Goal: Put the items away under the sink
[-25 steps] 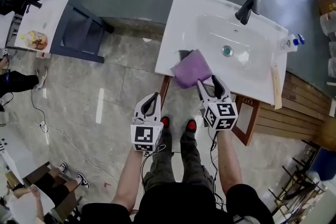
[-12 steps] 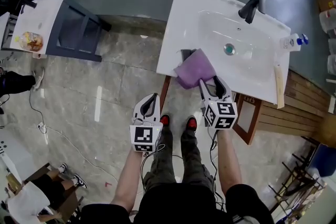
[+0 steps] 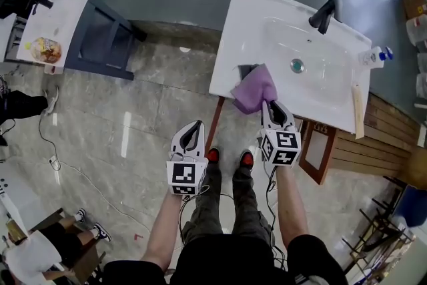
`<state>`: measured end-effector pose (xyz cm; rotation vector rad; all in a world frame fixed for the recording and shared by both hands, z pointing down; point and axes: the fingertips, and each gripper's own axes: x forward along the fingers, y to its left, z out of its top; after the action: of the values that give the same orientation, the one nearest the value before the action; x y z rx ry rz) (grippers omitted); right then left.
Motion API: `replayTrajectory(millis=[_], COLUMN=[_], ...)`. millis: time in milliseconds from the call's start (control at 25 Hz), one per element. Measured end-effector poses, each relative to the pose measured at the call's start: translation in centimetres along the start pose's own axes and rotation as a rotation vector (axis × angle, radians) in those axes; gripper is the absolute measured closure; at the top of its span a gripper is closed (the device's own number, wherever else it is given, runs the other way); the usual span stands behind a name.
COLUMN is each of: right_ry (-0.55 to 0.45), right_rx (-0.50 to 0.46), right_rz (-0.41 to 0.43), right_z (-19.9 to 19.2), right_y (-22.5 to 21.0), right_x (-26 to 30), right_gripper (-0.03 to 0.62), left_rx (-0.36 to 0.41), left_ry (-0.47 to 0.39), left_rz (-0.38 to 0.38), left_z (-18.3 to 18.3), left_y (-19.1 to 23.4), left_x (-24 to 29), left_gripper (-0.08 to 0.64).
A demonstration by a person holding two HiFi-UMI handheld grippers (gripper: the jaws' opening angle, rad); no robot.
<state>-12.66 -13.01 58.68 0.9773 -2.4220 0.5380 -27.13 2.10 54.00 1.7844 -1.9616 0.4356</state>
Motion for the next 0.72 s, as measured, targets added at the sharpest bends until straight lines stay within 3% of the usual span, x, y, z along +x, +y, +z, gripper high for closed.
replayTrajectory(millis=[360, 720], right_ry=[-0.119, -0.263], right_rx=[-0.001, -0.040], right_rz=[-0.017, -0.128], right_z=[3.8, 9.3], right_y=[1.4, 1.5], right_x=[-3.8, -12.5], right_gripper=[0.521, 0.522], left_rx=[0.031, 0.123], left_ry=[-0.072, -0.175], left_rz=[-0.040, -0.181], left_z=[3.5, 10.0], left_y=[-0.1, -3.6], left_x=[-2.1, -4.6], left_gripper=[0.552, 0.552])
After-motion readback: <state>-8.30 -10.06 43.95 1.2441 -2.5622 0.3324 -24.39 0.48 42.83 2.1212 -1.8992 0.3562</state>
